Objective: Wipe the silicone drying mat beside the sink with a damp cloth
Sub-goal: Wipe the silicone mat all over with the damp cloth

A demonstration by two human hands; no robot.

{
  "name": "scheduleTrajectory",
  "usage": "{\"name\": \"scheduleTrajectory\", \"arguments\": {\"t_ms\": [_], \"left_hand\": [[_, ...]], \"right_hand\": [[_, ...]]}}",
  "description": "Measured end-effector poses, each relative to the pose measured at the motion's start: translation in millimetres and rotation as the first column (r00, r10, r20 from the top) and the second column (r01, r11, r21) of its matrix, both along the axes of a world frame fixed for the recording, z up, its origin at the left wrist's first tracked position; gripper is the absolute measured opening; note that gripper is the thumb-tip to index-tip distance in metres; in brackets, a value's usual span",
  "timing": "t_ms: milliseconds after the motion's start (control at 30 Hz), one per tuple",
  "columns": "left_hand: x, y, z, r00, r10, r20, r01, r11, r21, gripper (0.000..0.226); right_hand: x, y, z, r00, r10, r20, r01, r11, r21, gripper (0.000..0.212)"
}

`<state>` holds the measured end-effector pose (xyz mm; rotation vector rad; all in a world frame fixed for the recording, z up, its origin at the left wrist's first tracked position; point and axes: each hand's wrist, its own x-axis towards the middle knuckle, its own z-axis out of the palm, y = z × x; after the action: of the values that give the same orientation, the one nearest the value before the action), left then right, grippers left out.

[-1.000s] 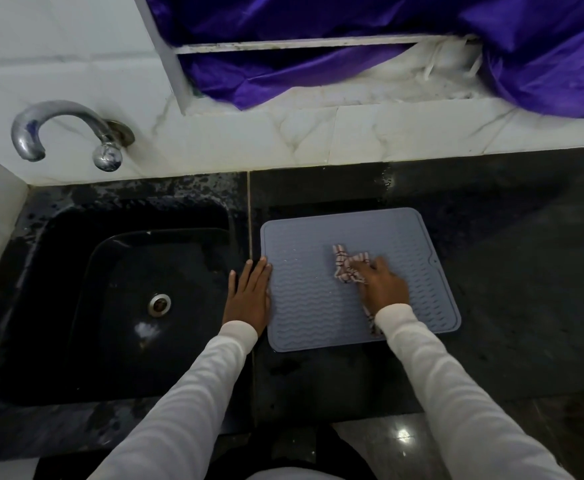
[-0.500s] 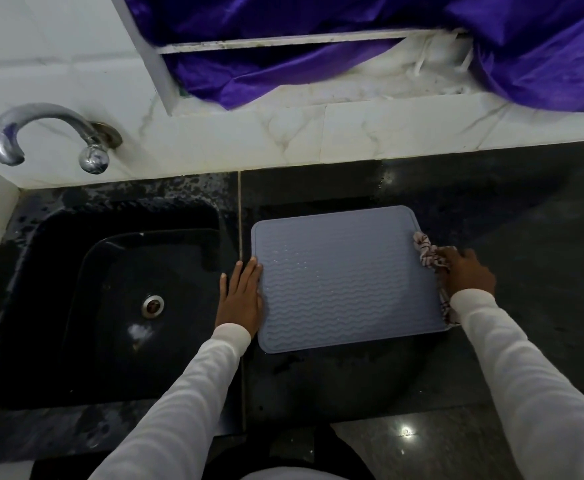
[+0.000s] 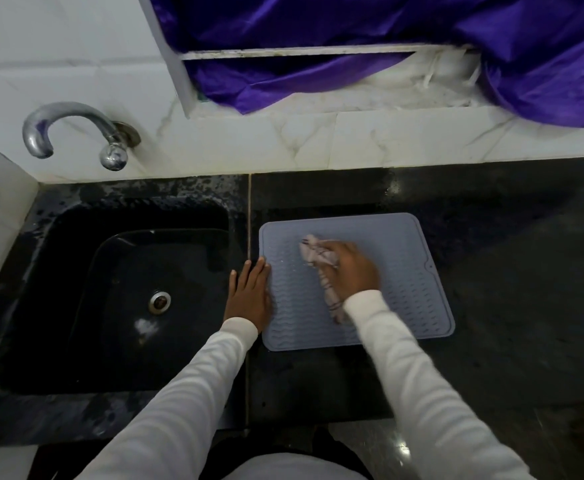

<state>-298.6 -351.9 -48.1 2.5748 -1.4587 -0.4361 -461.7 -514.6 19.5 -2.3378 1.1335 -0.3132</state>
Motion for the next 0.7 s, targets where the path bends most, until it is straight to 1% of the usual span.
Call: {"name": "scheduleTrajectory", "arguments": {"t_ms": [33, 100, 133, 233, 333, 400, 567, 700], "left_hand": [[0, -1, 1, 1.000, 0.009, -0.007, -0.009, 1.000, -0.006, 0.059], [0, -2, 2, 1.000, 0.008, 0.007, -0.008, 1.000, -0.002, 0.061], [1, -1, 2, 1.000, 0.002, 0.015, -0.002, 1.000, 0.013, 0.063], [9, 0, 1, 0.998, -0.041, 0.049, 0.040, 0.999, 0.024, 0.064], [14, 2, -3, 0.991, -0.068, 0.111, 0.067, 0.998, 0.016, 0.061], [12, 3, -5, 0.990, -0.066, 0.125, 0.068, 0.998, -0.008, 0.062], [10, 4, -4, 0.989, -0.067, 0.133, 0.069, 0.998, -0.012, 0.062], [8, 5, -3, 0.988, -0.051, 0.146, 0.054, 0.998, -0.018, 0.061]], "right_hand": [[21, 16, -7, 0.998, 0.059, -0.032, -0.059, 0.998, -0.001, 0.042], [56, 49, -23, 0.976, 0.157, -0.149, -0.160, 0.987, -0.012, 0.047], [67, 61, -31, 0.970, 0.160, -0.183, -0.163, 0.987, 0.000, 0.047], [77, 69, -45, 0.977, 0.077, -0.199, -0.077, 0.997, 0.008, 0.044], [76, 58, -48, 0.957, 0.134, -0.257, -0.146, 0.989, -0.031, 0.048], [75, 51, -46, 0.948, 0.147, -0.282, -0.169, 0.984, -0.055, 0.044], [53, 21, -42, 0.948, 0.086, -0.306, -0.110, 0.992, -0.064, 0.042], [3, -19, -42, 0.952, -0.037, -0.303, 0.007, 0.995, -0.100, 0.041]]}}
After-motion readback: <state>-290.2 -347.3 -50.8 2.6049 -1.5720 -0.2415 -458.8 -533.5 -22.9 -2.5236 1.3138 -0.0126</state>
